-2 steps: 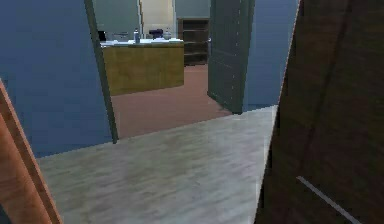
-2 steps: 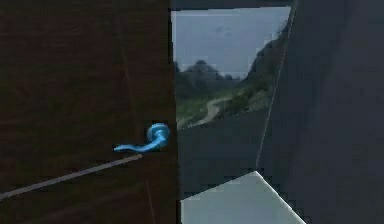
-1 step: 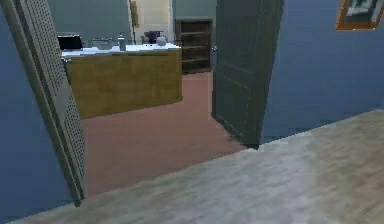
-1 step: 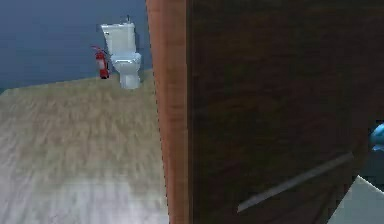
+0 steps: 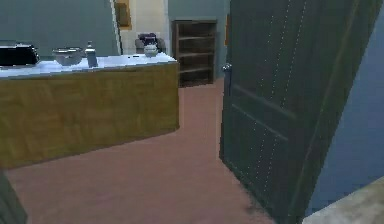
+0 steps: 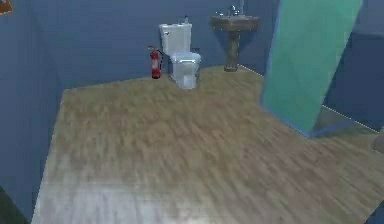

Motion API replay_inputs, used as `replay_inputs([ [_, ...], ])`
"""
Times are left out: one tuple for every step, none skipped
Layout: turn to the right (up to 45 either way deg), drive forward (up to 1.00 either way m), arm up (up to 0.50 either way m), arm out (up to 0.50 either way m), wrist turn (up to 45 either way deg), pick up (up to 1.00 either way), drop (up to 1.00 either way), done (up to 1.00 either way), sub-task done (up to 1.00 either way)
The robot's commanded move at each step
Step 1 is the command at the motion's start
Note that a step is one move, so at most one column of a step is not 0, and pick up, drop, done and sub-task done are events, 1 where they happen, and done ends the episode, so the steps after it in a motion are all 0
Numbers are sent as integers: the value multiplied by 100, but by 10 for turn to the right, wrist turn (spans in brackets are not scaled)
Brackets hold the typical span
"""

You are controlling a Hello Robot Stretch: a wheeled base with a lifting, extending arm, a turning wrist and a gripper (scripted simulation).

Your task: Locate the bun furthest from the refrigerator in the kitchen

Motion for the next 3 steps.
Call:
replay_inputs([
  [0, 100, 0, 0, 0, 0, 0, 0, 0],
  [0, 100, 0, 0, 0, 0, 0, 0, 0],
  [90, 0, 0, 0, 0, 0, 0, 0, 0],
])
